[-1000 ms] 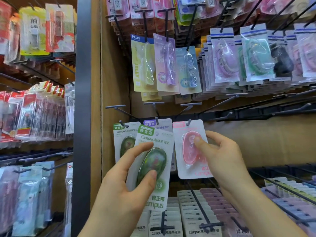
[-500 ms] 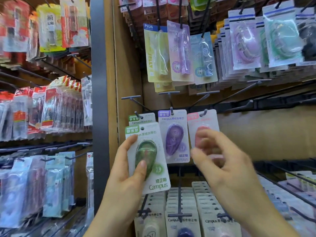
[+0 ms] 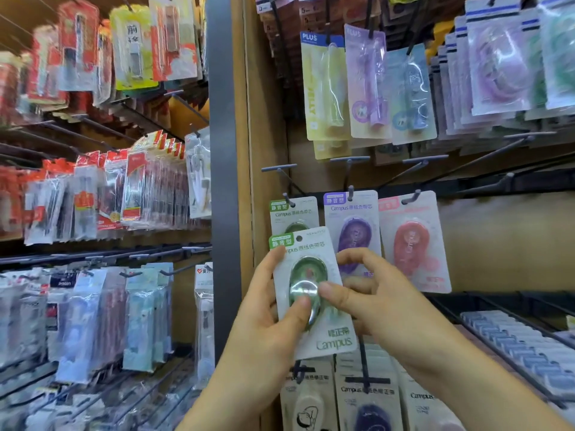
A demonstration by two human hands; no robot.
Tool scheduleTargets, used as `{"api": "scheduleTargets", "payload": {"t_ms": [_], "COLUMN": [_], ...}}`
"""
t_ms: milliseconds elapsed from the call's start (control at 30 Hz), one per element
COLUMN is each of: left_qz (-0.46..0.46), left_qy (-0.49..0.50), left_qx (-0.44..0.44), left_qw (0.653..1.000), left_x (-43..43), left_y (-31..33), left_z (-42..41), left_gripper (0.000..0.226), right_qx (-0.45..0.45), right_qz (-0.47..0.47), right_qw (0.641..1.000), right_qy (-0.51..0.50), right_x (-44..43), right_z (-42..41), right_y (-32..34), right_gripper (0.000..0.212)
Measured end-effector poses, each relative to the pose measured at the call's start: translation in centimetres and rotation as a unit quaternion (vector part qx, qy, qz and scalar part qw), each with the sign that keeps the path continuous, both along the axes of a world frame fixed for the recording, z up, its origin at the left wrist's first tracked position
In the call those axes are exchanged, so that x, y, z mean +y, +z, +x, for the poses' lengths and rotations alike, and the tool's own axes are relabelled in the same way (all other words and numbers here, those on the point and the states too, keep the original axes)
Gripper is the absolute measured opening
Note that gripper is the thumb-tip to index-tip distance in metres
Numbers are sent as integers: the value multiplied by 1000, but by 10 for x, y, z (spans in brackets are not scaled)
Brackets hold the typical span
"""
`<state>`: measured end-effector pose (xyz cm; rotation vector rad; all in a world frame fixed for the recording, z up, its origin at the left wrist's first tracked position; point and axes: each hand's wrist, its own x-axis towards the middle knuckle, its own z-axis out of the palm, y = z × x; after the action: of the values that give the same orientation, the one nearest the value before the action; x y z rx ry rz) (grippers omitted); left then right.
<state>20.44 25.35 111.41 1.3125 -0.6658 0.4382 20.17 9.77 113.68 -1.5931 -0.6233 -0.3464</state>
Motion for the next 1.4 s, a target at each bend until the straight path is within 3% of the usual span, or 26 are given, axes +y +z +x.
{"api": "scheduleTargets", "payload": {"t_ms": [67,100,167,233,333,567,733,867,1000,1133,1300,1400], "left_qz": [88,147,235,278,284,329,354,408,450,471,495,469], "left_qy": [104,189,354,457,517,528,529,516,561,594,584,566], "left_qx": [-44,-89,-203,-282,-309,-345,-330,-279,-253,-252,-228,-242], "left_qw": [990,967,883,796,746,703,697,700,647,602,601,634], "left_x": [6,10,17,23,29,25,24,19,7,-6,-8,-5], "left_y": [3,5,9,13,22,33,42,51,55,54,52,39], "left_z": [0,1,3,6,12,19,14,20,25,37,42,35], "left_gripper": [60,62,62,60,64,62,52,44,50,56,66,59], "right_qx": [-11,-24,-55,-77,-101,-99,-109,-119,-170,-203,-180,-171], "right_qz": [42,63,92,98,82,92,69,-9,-138,-136,-97,-73], "right_qw": [999,998,994,992,991,988,986,973,928,926,948,955], "right_qy": [-13,-22,-32,-33,-40,-79,-106,-197,-300,-289,-246,-231], "right_x": [6,9,15,22,33,42,40,40,30,11,-17,-33], "right_z": [3,4,6,7,9,15,16,25,12,-2,-20,-37], "right_y": [7,11,21,31,38,34,39,35,25,11,-8,-20], "right_gripper": [30,29,27,26,27,27,23,34,44,20,16,22]}}
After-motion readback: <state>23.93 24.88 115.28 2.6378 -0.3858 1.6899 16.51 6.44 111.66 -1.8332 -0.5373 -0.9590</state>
